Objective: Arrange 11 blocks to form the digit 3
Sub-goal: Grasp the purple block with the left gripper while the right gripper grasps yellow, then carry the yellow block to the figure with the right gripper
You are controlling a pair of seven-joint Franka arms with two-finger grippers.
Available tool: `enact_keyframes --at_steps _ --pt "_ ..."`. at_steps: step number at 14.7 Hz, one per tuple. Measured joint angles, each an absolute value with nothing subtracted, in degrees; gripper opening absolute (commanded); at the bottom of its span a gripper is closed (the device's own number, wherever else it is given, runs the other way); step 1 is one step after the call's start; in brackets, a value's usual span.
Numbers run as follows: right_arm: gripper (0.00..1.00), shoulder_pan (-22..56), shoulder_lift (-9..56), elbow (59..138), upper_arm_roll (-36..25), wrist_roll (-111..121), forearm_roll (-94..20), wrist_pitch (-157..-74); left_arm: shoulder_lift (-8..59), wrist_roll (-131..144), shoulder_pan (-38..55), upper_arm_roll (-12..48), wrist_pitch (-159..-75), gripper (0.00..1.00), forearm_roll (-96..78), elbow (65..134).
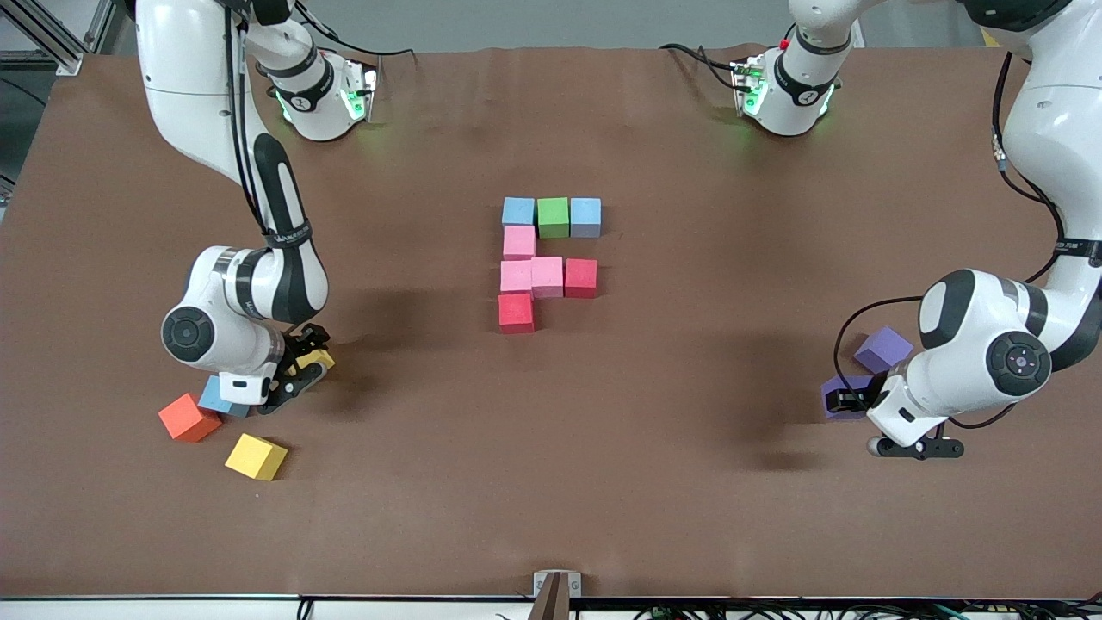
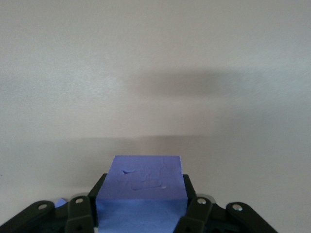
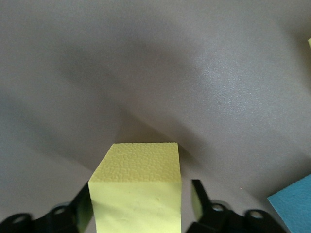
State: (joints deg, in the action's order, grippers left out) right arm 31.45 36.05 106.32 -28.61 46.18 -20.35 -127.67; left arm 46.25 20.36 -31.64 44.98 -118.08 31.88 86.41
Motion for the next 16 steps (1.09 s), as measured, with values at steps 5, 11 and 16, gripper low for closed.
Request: enact_keyframes --at_steps 5,11,16 --pt "0.27 31.47 35.84 105.26 -28.62 46.09 -20.36 -128.08 45.16 23.48 -30.72 47.24 -114.09 0.35 31.88 84.09" --pt "0.27 31.13 35.25 96.07 -28.80 40.60 -20.48 -125.11 43.36 27.31 -30.66 50.73 -109.79 0.35 31.88 83.75" --pt "0.24 33.03 36.85 88.67 -25.49 24.07 -20.54 -120.80 43.10 28.41 -30.65 51.62 -109.22 0.34 31.88 83.71"
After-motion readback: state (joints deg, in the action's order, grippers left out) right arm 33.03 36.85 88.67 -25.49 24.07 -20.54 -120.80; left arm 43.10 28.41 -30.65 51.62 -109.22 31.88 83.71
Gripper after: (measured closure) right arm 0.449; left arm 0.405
